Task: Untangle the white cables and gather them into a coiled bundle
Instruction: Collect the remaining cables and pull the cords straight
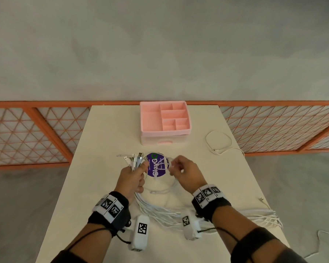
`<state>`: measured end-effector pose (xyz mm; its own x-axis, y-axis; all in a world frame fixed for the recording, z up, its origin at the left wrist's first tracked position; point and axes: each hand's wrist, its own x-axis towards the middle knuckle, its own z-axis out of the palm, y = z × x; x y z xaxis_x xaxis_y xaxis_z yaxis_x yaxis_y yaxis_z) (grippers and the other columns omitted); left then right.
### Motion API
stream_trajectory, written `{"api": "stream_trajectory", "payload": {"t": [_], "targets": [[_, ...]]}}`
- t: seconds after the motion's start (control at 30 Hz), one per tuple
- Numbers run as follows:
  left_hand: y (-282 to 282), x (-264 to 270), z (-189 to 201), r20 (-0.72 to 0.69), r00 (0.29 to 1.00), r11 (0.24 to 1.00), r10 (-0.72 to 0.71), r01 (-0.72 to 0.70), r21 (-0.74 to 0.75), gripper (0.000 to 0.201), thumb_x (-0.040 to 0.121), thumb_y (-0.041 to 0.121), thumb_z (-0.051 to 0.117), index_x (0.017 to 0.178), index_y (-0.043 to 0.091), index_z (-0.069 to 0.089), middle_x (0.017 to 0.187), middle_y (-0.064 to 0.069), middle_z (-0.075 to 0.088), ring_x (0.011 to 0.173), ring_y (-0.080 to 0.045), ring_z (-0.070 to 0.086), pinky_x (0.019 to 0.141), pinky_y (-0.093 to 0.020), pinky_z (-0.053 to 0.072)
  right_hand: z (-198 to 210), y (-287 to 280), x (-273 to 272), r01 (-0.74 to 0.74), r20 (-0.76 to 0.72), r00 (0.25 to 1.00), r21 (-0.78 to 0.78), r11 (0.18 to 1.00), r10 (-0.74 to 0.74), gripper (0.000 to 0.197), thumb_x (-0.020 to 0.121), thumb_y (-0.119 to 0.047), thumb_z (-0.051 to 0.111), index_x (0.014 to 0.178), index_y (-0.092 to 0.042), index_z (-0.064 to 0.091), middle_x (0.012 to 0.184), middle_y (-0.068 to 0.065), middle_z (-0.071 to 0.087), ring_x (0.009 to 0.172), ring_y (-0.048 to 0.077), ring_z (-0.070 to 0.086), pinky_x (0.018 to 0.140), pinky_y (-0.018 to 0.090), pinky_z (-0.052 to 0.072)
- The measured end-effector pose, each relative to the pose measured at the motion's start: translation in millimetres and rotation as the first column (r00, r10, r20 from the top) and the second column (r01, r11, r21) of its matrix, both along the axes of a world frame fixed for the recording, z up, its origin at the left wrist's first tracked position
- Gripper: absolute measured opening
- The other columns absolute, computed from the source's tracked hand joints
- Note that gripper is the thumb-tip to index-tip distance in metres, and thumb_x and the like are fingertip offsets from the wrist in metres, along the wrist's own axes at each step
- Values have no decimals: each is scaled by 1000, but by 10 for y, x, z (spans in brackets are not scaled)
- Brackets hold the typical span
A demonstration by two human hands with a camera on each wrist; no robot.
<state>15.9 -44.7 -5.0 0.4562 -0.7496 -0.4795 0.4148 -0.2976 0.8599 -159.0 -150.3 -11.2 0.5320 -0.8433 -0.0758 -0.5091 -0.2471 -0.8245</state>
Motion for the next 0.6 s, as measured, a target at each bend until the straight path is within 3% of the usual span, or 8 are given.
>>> {"api": "stream_trajectory", "payload": {"t": [0.1,0.2,0.3,0.37,0.43,0.53,0.6], "targets": [[-17,-33,82,-20,1000,999,23,-24,-45,44,87,53,65,88,10,57,56,5,25,46,-10,23,41,-20,21,340,172,298,-33,212,977,123,992,6,4,94,-20,60,93,-16,59,60,5,63,48,14,55,50,24,46],[-12,-32,140,-55,998,998,0,-4,-70,53,80,63,61,89,11,59,61,3,27,49,-11,25,43,-23,25,396,325,493,-61,197,980,112,992,38,9,96,-24,58,98,-15,60,58,-3,62,47,9,52,49,24,45],[20,-68,171,-101,994,993,-51,40,-113,43,92,55,56,89,12,61,62,0,33,49,-11,29,44,-24,30,358,454,613,3,210,977,102,995,-25,10,96,-26,58,95,-16,55,68,0,68,57,9,61,61,29,53],[43,-99,163,-123,990,989,-64,47,-137,42,99,46,52,95,8,68,61,0,35,49,-11,32,44,-25,31,388,533,657,28,209,976,139,990,-57,9,98,-19,54,95,-11,54,68,2,67,52,6,60,53,19,50],[59,-101,147,-135,989,987,-54,33,-156,40,101,40,51,102,5,71,60,0,37,49,-12,32,44,-25,31,446,598,679,-14,281,958,246,969,-57,8,100,-12,50,98,-4,53,70,10,63,46,11,58,46,23,49],[65,-70,129,-58,998,991,18,-25,-132,37,103,33,51,86,4,65,56,0,40,45,-11,35,44,-25,30,436,618,635,-140,343,939,286,948,34,11,98,-2,49,104,-3,58,74,8,61,48,8,58,49,21,49],[55,-29,117,-46,993,988,107,-111,-106,35,103,29,51,76,8,56,56,0,38,43,-11,34,43,-24,30,353,617,566,-197,271,952,196,961,140,19,95,-3,54,108,-15,62,75,-3,59,51,9,58,54,22,49]]}}
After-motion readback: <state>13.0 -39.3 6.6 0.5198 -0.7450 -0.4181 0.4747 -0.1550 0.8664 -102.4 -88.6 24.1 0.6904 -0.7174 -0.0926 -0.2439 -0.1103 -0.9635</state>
